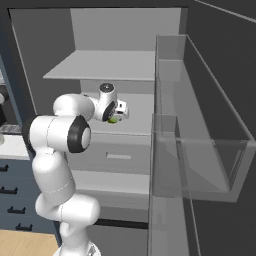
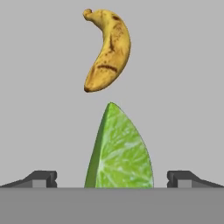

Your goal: Grab a lemon wedge from the fridge and one ice cube from the ice bowl, and put them in the glass of lemonade.

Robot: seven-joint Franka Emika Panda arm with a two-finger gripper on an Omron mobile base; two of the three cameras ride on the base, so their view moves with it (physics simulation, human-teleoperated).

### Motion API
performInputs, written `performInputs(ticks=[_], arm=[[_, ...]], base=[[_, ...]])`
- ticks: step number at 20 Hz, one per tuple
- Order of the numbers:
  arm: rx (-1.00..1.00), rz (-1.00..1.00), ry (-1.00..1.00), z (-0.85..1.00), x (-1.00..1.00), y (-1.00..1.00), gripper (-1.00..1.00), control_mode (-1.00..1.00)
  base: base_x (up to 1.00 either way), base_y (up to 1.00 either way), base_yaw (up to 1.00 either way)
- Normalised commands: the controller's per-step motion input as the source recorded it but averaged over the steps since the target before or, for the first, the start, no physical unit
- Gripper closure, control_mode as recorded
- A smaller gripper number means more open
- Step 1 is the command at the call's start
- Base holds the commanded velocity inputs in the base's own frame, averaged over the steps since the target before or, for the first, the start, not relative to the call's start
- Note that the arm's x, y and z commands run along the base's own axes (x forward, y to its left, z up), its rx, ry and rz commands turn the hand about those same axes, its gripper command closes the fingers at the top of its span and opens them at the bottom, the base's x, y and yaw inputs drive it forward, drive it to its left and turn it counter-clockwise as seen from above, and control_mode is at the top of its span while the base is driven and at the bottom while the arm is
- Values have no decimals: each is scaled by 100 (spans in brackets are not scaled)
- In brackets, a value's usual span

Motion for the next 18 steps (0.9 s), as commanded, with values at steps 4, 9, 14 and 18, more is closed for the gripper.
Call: performInputs(ticks=[4,9,14,18], arm=[[0,0,1,-21,0,0,-100,-100],[0,0,0,-12,0,0,-100,-100],[0,0,0,-18,-7,0,-100,-100],[0,0,0,-24,-5,0,-100,-100]], base=[[0,0,0],[0,0,0],[0,0,0],[0,0,0]])
